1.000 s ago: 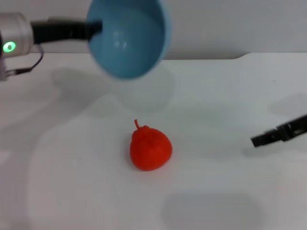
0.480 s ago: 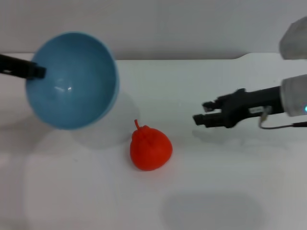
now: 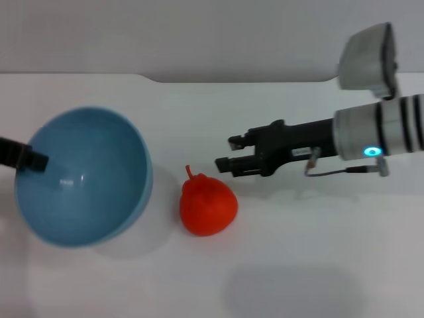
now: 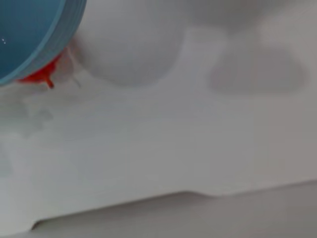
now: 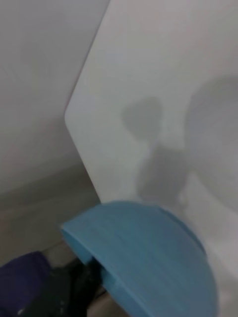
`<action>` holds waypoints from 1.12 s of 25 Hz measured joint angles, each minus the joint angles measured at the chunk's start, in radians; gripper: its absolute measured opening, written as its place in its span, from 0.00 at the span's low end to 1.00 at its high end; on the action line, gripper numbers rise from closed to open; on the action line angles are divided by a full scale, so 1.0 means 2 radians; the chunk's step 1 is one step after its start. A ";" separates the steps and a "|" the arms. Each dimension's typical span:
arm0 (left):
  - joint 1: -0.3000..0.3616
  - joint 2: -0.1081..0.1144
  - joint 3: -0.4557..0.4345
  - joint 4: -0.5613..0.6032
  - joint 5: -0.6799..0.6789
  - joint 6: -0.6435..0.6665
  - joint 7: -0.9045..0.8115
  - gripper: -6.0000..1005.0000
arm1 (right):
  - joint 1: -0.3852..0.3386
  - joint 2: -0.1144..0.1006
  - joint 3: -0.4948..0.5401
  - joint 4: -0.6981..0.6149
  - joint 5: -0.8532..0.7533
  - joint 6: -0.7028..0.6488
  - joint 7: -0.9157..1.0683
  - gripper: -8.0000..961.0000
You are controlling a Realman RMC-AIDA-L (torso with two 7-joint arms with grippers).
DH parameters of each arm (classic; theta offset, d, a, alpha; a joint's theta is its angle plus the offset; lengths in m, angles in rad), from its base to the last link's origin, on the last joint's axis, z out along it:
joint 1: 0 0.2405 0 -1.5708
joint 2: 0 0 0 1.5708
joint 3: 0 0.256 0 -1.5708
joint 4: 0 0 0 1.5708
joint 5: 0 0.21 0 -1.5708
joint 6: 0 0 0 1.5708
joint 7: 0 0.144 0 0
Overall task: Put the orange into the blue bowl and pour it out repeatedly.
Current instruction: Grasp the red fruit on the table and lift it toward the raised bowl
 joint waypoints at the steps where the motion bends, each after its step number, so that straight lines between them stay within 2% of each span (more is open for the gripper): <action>1: 0.001 0.000 0.001 -0.003 0.000 0.003 0.000 0.01 | 0.007 0.000 -0.008 0.011 0.004 0.013 -0.002 0.60; 8: 0.002 -0.002 0.011 -0.017 -0.007 0.013 0.002 0.01 | 0.007 0.003 -0.077 0.034 0.066 0.071 -0.002 0.57; 20: 0.002 -0.004 0.044 -0.039 -0.009 0.007 0.002 0.01 | 0.004 0.006 -0.137 0.077 0.120 0.106 -0.003 0.53; 28: -0.001 -0.004 0.051 -0.042 -0.009 0.001 0.002 0.01 | 0.003 0.006 -0.253 0.088 0.213 0.166 -0.004 0.51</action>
